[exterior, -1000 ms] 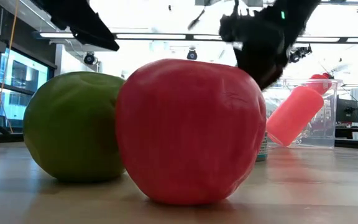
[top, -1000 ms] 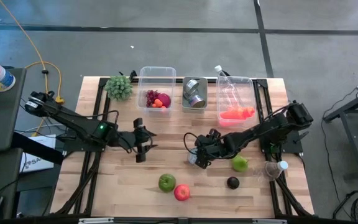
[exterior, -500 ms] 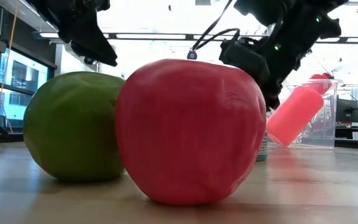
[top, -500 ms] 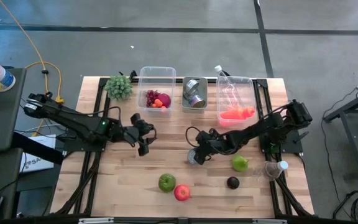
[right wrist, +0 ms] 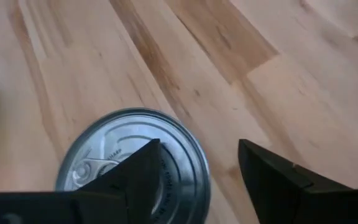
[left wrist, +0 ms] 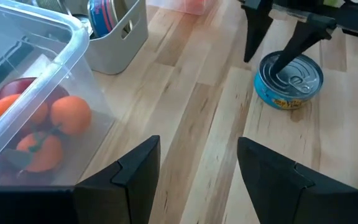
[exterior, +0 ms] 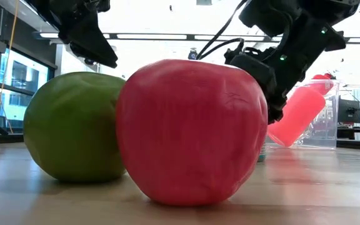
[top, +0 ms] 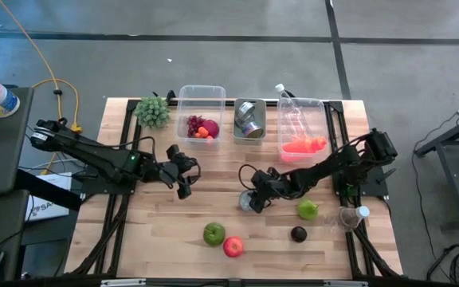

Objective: Pick & Place Food Item
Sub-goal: Put the light blue tuna can into the white bin

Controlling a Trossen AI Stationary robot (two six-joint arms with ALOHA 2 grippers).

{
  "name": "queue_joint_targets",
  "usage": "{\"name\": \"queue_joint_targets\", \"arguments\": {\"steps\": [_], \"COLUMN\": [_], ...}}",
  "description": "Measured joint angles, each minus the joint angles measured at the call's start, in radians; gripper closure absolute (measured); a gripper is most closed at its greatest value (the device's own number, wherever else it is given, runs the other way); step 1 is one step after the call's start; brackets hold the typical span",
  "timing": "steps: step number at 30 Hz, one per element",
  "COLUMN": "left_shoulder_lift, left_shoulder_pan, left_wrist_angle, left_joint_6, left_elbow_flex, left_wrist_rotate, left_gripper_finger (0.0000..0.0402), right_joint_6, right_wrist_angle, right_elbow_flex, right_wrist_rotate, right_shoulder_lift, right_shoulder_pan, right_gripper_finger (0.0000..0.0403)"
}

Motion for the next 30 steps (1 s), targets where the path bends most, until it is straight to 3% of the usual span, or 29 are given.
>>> {"name": "queue_joint_targets", "arguments": {"steps": [3, 8, 10, 20, 30], "left_shoulder_lift": [0.003, 0.018, 0.029, 0.08, 0.084], "left_shoulder_pan": [0.0, 0.0, -0.001, -0.001, -0.013], "left_wrist_angle": [0.001, 0.01, 0.005, 0.03, 0.024], "left_joint_6": [-0.002, -0.006, -0.007, -0.007, -0.004], "left_elbow_flex": [0.0, -0.001, -0.001, 0.0, -0.001], "left_wrist_rotate": [0.0, 0.0, 0.001, 0.007, 0.006], "left_gripper_finger": [0.0197, 0.0197, 0.0197, 0.0197, 0.0197], "right_joint_6": [0.0, 0.01, 0.026, 0.089, 0.141], "right_wrist_angle": [0.009, 0.042, 0.083, 0.284, 0.297], "right_elbow_flex": [0.0, 0.002, 0.005, 0.0, -0.003], "right_wrist_rotate": [-0.037, -0.074, -0.087, -0.146, 0.17], "right_shoulder_lift": [0.016, 0.054, 0.074, 0.134, 0.152], "right_shoulder_pan": [-0.006, -0.02, -0.028, -0.046, -0.028], "right_gripper_finger": [0.0242, 0.0359, 0.0388, 0.04, 0.04]}}
